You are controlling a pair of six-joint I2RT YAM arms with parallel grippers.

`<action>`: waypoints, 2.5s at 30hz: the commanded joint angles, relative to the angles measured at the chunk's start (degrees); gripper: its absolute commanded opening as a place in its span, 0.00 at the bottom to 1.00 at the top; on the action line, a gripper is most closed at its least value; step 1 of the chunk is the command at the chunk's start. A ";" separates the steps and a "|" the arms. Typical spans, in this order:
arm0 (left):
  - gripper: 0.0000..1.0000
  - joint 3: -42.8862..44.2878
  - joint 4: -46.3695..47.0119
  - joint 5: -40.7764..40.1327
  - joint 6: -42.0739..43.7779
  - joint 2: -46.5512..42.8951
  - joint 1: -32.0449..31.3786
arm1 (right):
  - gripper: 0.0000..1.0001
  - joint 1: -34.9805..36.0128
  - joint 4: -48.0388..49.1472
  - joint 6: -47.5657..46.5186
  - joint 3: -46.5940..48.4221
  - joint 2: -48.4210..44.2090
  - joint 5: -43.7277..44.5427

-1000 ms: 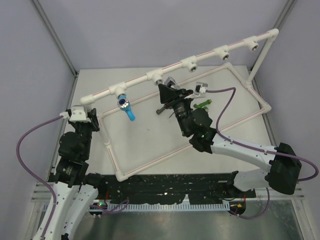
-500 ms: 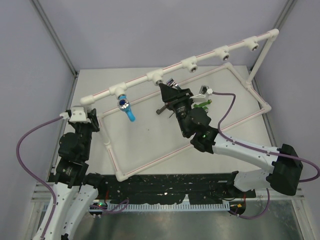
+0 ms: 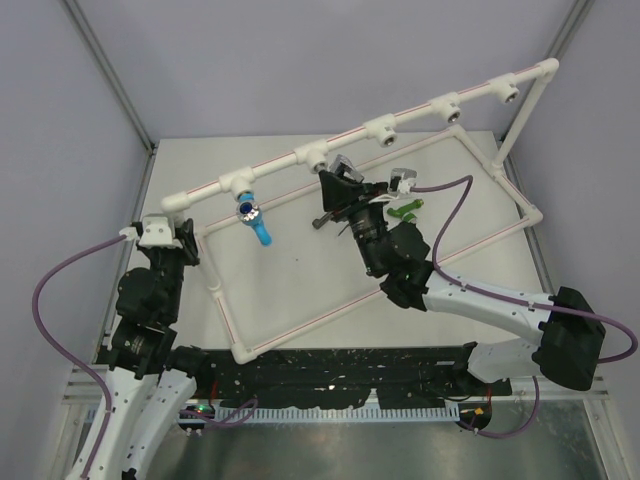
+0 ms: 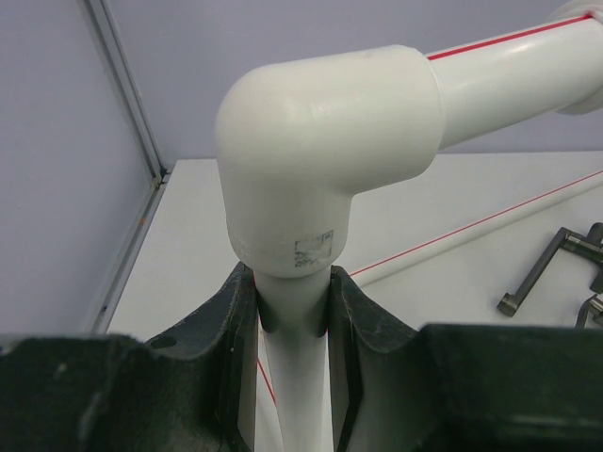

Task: Install the water faucets

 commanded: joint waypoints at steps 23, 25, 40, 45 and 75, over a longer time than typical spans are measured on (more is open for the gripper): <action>0.00 -0.34 -4.32 2.08 2.08 -0.64 -0.85 | 0.05 -3.73 -10.61 -120.53 -2.06 -1.18 -33.53; 0.00 -0.34 -4.32 2.16 2.08 -0.55 -0.85 | 0.05 -3.73 -13.29 -123.62 -0.99 -0.92 -31.34; 0.00 -0.69 -4.06 1.20 2.52 -0.28 -2.25 | 0.05 -6.63 -27.43 -130.65 4.10 0.14 -27.81; 0.00 -0.78 -3.97 0.85 2.61 -0.37 -3.48 | 0.05 -8.48 -25.51 -127.15 2.79 0.75 -29.75; 0.00 -0.96 -3.70 0.41 2.78 -1.16 -3.83 | 0.05 -10.33 -8.64 -89.36 0.77 7.08 -26.59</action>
